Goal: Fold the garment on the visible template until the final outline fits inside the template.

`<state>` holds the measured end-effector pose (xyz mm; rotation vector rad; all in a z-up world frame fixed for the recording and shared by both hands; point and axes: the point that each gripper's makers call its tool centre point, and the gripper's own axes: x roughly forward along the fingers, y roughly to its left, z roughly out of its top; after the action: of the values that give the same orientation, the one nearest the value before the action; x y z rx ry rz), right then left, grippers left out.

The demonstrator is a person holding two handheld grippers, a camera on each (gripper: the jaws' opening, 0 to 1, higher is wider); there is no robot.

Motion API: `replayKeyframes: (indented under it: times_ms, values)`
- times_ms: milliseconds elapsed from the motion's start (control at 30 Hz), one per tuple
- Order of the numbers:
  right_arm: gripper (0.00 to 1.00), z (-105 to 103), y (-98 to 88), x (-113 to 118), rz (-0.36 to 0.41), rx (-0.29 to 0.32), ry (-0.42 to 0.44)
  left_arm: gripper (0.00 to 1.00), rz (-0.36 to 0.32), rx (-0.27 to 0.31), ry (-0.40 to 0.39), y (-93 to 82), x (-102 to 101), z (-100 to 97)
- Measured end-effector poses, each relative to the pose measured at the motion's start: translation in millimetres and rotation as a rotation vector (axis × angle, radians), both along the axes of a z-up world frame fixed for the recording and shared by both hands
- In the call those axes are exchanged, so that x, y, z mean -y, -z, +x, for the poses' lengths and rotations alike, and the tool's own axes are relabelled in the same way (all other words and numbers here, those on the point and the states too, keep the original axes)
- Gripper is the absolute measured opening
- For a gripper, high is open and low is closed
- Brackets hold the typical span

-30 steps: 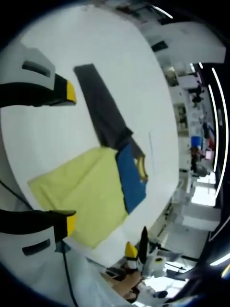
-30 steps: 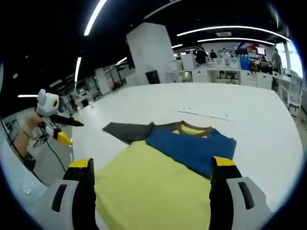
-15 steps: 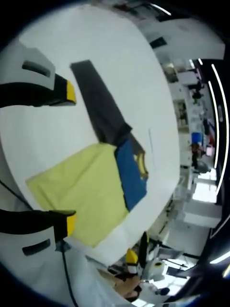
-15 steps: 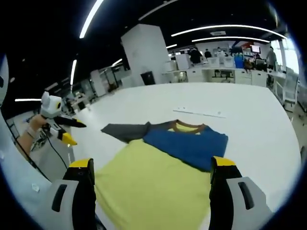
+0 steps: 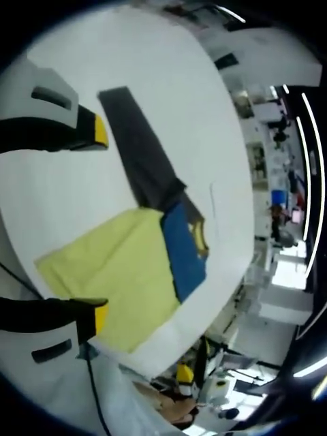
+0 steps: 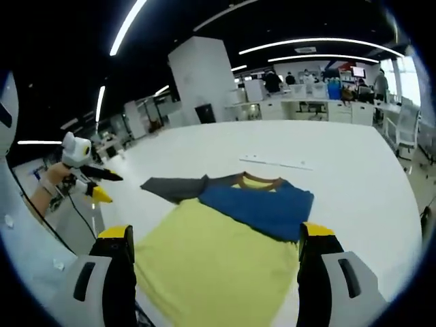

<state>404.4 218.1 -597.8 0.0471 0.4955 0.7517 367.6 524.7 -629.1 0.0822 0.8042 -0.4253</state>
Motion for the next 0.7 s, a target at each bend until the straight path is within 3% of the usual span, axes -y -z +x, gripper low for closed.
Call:
replayKeyframes:
  times_ms: [700]
  values:
    - [1.00, -6, 0.6, 5, -0.026, -0.009, 0.005, 0.85, 0.008, 0.003, -0.003, -1.7, -25, 20.6]
